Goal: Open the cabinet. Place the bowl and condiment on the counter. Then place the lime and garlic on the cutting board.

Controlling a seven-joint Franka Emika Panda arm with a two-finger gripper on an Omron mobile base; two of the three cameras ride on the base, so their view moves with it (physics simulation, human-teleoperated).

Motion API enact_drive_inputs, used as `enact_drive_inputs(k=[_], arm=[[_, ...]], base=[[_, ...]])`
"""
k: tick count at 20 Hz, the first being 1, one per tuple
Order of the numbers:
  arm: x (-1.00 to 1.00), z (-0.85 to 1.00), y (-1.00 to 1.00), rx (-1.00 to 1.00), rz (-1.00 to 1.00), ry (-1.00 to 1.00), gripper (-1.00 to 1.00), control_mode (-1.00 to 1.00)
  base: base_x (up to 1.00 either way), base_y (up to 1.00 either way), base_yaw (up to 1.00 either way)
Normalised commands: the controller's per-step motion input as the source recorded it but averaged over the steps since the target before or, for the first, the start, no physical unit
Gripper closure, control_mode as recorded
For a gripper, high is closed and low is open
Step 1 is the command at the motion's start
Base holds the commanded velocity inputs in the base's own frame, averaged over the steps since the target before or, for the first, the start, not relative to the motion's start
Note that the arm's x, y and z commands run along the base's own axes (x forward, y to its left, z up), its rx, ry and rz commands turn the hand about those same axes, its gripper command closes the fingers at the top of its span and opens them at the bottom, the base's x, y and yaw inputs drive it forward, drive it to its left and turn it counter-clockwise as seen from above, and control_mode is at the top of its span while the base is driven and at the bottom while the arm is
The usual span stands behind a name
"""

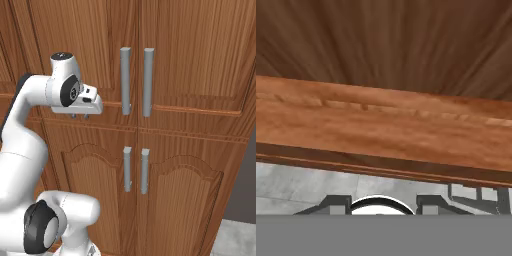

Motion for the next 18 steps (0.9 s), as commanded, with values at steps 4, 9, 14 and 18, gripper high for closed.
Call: enact_drive_inputs(k=[4,9,14,18], arm=[[-0.19,0.06,-0.38,0.04,-0.02,-0.12,-1.0,-1.0],[-0.3,0.45,-0.86,0.13,-0.06,-0.37,-1.0,-1.0],[-0.14,0.3,-0.92,0.12,-0.05,-0.21,-1.0,-1.0],[-0.01,0.35,-0.33,0.04,-0.03,-0.08,-1.0,-1.0]], base=[[0.0,0.0,0.0],[0.0,0.0,0.0],[0.0,0.0,0.0],[0.0,0.0,0.0]])
